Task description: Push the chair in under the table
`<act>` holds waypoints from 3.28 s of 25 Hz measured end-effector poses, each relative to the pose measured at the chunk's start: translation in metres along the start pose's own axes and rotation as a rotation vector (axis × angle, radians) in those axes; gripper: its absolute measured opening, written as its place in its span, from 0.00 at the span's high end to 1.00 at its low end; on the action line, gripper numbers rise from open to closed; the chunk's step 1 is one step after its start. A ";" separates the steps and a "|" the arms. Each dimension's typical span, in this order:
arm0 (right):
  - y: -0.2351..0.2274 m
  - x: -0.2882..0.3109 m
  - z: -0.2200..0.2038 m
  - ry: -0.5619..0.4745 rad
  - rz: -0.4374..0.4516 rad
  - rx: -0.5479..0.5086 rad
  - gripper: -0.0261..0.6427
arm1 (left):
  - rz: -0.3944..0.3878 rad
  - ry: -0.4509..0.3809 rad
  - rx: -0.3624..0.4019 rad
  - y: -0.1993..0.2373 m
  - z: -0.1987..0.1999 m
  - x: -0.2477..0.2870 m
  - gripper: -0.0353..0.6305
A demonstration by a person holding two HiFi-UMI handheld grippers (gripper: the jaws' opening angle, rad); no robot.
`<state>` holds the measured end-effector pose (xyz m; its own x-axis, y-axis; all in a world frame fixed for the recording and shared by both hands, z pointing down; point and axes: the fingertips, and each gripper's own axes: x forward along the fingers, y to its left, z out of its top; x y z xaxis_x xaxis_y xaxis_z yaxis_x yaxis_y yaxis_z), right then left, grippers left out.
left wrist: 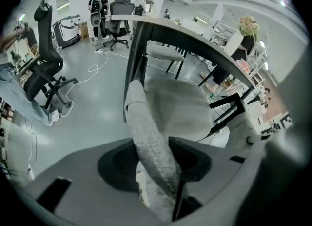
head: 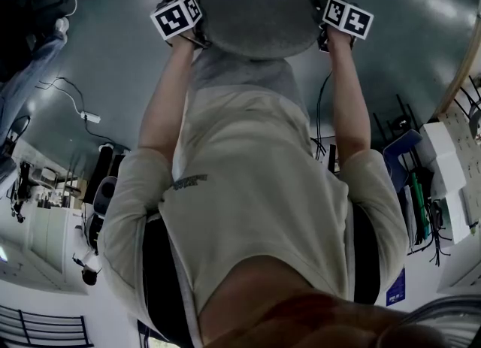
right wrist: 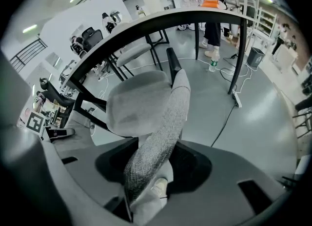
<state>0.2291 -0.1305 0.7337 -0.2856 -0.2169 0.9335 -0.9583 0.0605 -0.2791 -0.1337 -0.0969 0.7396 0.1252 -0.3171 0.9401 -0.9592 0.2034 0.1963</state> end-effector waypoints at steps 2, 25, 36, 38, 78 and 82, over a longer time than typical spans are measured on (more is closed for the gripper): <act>0.000 0.003 0.009 0.000 0.000 -0.001 0.67 | 0.000 0.001 0.000 -0.001 0.009 0.003 0.67; 0.001 0.021 0.092 -0.018 0.009 0.034 0.67 | -0.007 -0.006 0.002 -0.013 0.093 0.029 0.67; 0.000 0.022 0.130 -0.022 0.008 0.046 0.67 | -0.023 -0.023 -0.017 -0.024 0.133 0.033 0.67; 0.000 0.024 0.136 -0.019 0.007 0.040 0.67 | -0.024 -0.028 -0.024 -0.025 0.138 0.034 0.67; 0.002 0.042 0.169 0.031 0.020 -0.010 0.59 | -0.050 -0.038 -0.054 -0.027 0.162 0.047 0.62; 0.004 0.039 0.167 0.057 -0.012 -0.035 0.58 | -0.038 -0.015 -0.032 -0.025 0.161 0.042 0.61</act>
<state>0.2153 -0.3017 0.7311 -0.2733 -0.1619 0.9482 -0.9608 0.0927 -0.2611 -0.1455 -0.2648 0.7293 0.1571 -0.3389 0.9276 -0.9451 0.2209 0.2408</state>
